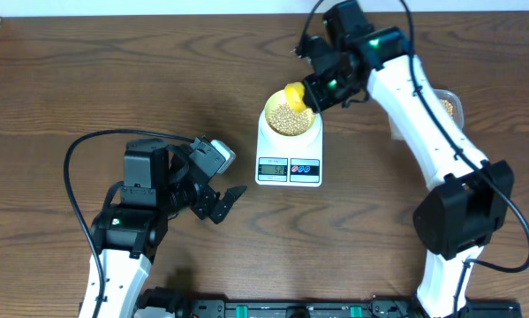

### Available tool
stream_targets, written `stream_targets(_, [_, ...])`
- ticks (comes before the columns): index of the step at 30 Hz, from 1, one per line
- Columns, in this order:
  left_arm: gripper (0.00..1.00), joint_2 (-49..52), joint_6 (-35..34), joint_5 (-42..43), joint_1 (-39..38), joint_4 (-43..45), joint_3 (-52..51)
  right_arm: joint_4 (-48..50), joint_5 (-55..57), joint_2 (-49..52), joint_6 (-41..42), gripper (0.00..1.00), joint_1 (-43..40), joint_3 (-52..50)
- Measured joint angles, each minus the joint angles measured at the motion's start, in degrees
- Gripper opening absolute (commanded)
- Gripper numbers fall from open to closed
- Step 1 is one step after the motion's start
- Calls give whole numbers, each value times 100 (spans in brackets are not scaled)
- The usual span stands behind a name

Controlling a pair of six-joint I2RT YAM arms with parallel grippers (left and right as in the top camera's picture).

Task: Scoop item into bowl and weigh 50g on scale

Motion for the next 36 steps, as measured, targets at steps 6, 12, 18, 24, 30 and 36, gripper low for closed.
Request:
stream_targets(6, [99,0,0,0,0,0,0,2,-925,0,2,1,-457,0])
stream_targets(12, [99,0,0,0,0,0,0,0,-1902,-2,2,1,-979,0])
stream_targets(18, [99,0,0,0,0,0,0,22,-2323,-144,4,1,-1582,0])
stream_targets(24, [99,0,0,0,0,0,0,42,-2216,-343,17,1,-1565,2])
stream_targets(30, [99,0,0,0,0,0,0,129,-1357,-352,20,1,-863,2])
stream_targets(36, [99,0,0,0,0,0,0,136,-192,-352,-46,1,-15,2])
